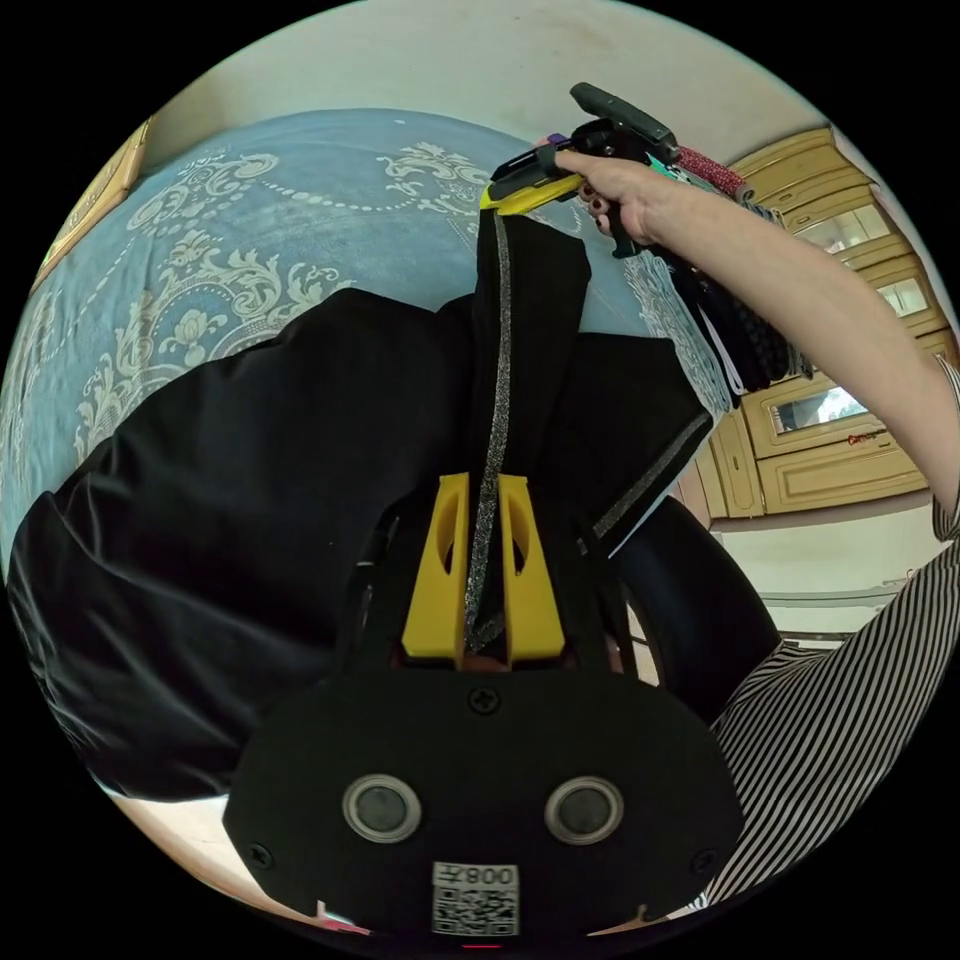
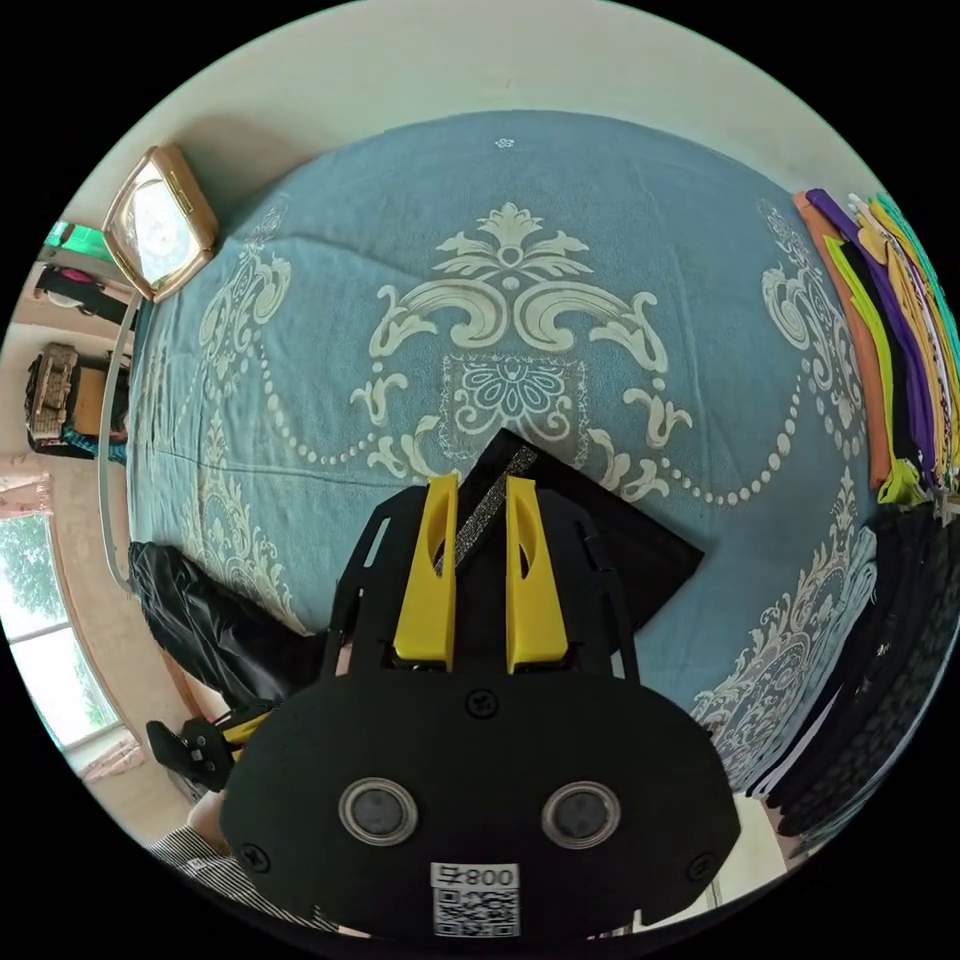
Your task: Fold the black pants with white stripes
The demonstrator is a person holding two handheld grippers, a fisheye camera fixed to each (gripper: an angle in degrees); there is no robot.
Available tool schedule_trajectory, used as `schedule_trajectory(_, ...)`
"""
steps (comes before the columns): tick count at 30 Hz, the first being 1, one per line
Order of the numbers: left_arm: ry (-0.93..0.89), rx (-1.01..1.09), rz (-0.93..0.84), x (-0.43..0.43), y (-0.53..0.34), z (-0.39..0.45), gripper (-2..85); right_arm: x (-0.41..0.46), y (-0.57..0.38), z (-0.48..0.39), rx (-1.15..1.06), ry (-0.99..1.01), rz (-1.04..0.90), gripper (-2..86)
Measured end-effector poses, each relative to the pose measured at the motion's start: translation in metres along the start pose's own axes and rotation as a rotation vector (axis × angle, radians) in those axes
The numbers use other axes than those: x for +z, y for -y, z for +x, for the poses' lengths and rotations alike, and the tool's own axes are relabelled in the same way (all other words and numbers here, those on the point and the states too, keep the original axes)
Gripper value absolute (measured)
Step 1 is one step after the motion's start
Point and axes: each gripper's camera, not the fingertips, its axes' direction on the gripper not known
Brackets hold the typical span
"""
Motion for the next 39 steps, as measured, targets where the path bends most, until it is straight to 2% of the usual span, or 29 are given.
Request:
schedule_trajectory(9, -0.008, -0.004, -0.002, 0.017, 0.025, 0.005, 1.9, -0.035, -0.009, 0.013, 0.0, -0.04, -0.014, 4.3)
schedule_trajectory(14, -0.014, 0.003, 0.025, 0.017, 0.036, 0.015, 1.3, -0.077, -0.028, 0.032, -0.02, 0.008, -0.013, 1.8)
schedule_trajectory(18, -0.026, 0.048, 0.062, 0.011, 0.045, 0.03, 1.0, -0.137, -0.063, 0.065, -0.024, 0.121, 0.08, 1.4)
schedule_trajectory(23, -0.023, 0.144, 0.075, 0.007, 0.054, 0.057, 0.9, -0.252, -0.161, 0.149, -0.013, 0.327, 0.255, 1.2)
schedule_trajectory(28, -0.001, 0.26, 0.015, 0.018, 0.063, 0.091, 0.8, -0.32, -0.287, 0.24, 0.07, 0.499, 0.393, 1.2)
schedule_trajectory(34, 0.107, 0.373, -0.174, 0.056, 0.073, 0.124, 0.8, -0.311, -0.43, 0.332, 0.248, 0.568, 0.371, 1.2)
schedule_trajectory(39, 0.144, 0.357, -0.274, 0.085, 0.085, 0.134, 1.1, -0.277, -0.509, 0.38, 0.385, 0.652, 0.323, 1.2)
